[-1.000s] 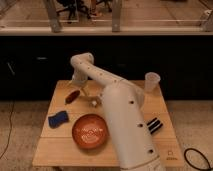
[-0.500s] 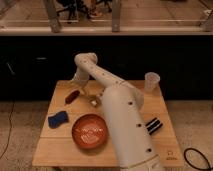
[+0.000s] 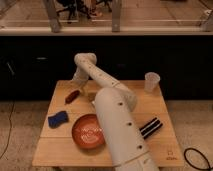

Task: Place the pepper in the ceramic bowl

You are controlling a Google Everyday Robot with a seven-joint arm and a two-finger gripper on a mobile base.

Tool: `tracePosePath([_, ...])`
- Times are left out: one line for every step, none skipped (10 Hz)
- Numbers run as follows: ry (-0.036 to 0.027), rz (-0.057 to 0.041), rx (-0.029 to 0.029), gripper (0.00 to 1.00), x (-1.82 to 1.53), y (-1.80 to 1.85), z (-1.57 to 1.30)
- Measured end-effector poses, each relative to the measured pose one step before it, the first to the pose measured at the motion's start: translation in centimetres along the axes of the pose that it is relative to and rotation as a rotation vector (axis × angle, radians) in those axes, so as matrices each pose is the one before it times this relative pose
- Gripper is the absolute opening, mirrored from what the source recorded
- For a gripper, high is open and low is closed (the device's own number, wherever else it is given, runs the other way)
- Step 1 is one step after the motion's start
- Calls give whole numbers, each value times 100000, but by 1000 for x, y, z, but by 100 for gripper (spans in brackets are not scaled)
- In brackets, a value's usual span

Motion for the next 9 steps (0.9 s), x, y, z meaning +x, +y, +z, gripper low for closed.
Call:
tracePosePath([-317, 411, -1002, 80, 10, -56, 332])
tracePosePath([-393, 536, -1393, 80, -30, -41, 364])
tracePosePath([-489, 772, -1644, 80, 23, 10, 461])
tracePosePath([-464, 620, -1284, 80, 34, 3, 401])
tracePosePath([-600, 562, -1140, 79, -35, -49, 336])
tracePosePath([-376, 488, -718, 73, 33, 16, 194])
tracePosePath([-146, 105, -226, 63, 39, -11, 0])
tracePosePath([-72, 30, -131, 55, 14, 13, 1])
tracePosePath([-348, 424, -318, 43, 25, 60, -85])
